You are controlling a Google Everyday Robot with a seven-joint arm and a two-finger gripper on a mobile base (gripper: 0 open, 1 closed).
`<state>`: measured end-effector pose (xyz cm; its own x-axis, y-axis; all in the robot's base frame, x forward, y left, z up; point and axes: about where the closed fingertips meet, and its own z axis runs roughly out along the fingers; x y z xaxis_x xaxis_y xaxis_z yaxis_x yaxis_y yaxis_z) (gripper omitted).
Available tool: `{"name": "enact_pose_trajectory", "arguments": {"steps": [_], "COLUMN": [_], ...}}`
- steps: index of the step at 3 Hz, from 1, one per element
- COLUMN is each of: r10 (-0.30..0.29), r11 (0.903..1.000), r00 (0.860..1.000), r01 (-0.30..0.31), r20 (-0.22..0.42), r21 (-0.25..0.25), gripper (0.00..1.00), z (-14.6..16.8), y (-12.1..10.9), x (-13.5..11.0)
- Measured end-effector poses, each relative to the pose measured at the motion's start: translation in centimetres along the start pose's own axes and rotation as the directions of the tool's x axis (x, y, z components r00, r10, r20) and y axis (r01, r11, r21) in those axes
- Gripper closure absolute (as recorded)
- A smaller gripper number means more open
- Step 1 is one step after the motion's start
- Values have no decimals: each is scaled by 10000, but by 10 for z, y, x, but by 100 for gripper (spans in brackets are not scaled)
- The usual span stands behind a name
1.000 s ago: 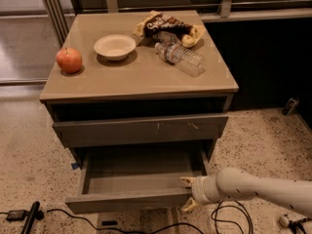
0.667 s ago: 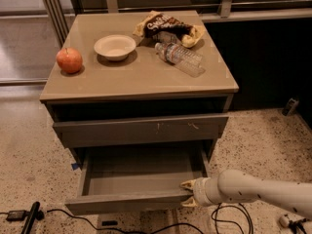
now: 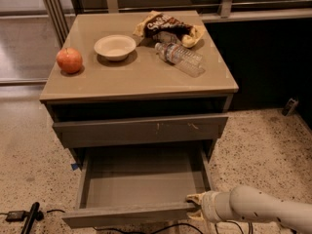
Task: Open middle drawer
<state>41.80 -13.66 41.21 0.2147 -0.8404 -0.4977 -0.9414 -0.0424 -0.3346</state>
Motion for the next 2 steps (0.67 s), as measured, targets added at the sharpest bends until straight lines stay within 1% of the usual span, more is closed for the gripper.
{"name": "enact_pose_trajectory", "arguments": {"steps": [1,2], "r10": [-2,-2], "r11": [10000,10000], "r00": [10000,10000], "r01": [2,2], "r20": [-1,0], "r21": [0,-1], "gripper": [86,62], "z": [-1,-1], "y": [0,0], "x": [-1,-1]}}
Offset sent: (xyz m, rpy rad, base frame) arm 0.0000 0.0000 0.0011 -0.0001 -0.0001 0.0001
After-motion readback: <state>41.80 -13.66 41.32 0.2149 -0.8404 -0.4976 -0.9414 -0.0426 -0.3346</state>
